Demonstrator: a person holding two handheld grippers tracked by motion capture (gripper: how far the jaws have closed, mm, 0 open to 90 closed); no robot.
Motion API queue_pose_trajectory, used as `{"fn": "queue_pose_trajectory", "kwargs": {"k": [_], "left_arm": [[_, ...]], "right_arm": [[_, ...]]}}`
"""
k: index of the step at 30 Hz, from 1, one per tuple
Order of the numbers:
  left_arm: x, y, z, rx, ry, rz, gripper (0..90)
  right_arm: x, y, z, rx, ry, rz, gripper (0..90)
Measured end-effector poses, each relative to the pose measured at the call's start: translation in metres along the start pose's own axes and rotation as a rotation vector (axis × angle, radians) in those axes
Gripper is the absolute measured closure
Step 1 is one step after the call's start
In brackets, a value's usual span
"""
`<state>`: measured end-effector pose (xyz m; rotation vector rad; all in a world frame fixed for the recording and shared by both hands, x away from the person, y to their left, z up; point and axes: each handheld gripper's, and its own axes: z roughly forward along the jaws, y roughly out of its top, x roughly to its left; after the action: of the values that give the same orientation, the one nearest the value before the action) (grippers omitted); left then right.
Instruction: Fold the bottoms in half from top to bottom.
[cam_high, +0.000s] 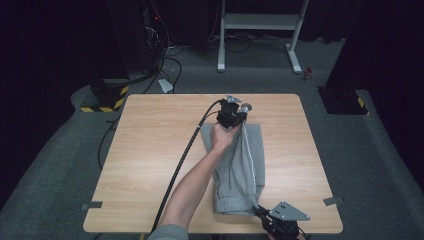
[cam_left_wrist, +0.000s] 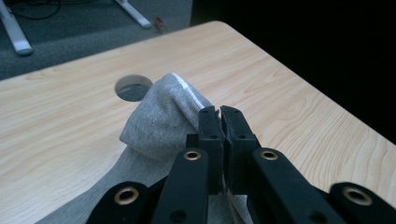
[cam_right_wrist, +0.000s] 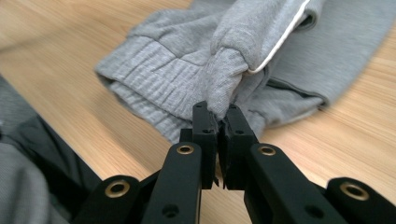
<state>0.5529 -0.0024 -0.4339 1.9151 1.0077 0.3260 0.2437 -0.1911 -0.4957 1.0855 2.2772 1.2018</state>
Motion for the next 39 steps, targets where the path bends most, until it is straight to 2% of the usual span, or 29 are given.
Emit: {"fn": "queue_pose_trajectory", "kwargs": {"k": [2,5,9,10,16,19,21,23,26,30,35,39], "left_arm": [[-0.004,-0.002,0.006,0.003,-0.008,-0.001,87.4],[-0.008,-0.003,0.012,0.003,-0.006,0.021,87.3],[-0.008,-0.008,0.021,0.022,-0.006,0.022,87.1],[-0.008,-0.009,0.023,0.029,-0.005,0.018,87.1],[-0.007,-0.021,0.038,0.068,-0.011,-0.002,86.6],[-0.006,-0.024,0.043,0.084,-0.008,0.000,86.3],[-0.007,-0.025,0.046,0.092,-0.012,-0.006,83.3],[-0.008,-0.025,0.047,0.096,-0.002,-0.005,72.8],[-0.007,-0.024,0.043,0.111,0.011,-0.011,60.2],[-0.006,-0.021,0.030,0.109,0.026,0.019,51.3],[-0.004,-0.025,0.013,0.108,0.017,0.015,47.8],[-0.003,-0.038,-0.005,0.127,0.014,0.017,46.2]], "right_arm": [[-0.001,-0.002,-0.002,0.006,-0.024,0.000,85.9],[-0.002,-0.004,-0.003,0.024,-0.057,0.012,85.6],[-0.004,-0.008,0.000,0.057,-0.057,0.044,85.4],[-0.005,-0.009,0.001,0.063,-0.057,0.035,85.3],[-0.007,-0.012,0.000,0.090,-0.068,0.058,84.2],[-0.007,-0.013,-0.001,0.093,-0.084,0.036,83.7],[-0.008,-0.013,-0.002,0.095,-0.087,0.040,82.1],[-0.009,-0.013,-0.002,0.096,-0.082,0.046,81.0],[-0.010,-0.012,-0.003,0.090,-0.088,0.046,71.3],[-0.015,-0.009,-0.005,0.074,-0.100,0.035,58.5],[-0.025,-0.001,-0.007,0.062,-0.065,0.059,52.0],[-0.034,0.009,-0.011,0.037,-0.025,0.075,51.0]]}}
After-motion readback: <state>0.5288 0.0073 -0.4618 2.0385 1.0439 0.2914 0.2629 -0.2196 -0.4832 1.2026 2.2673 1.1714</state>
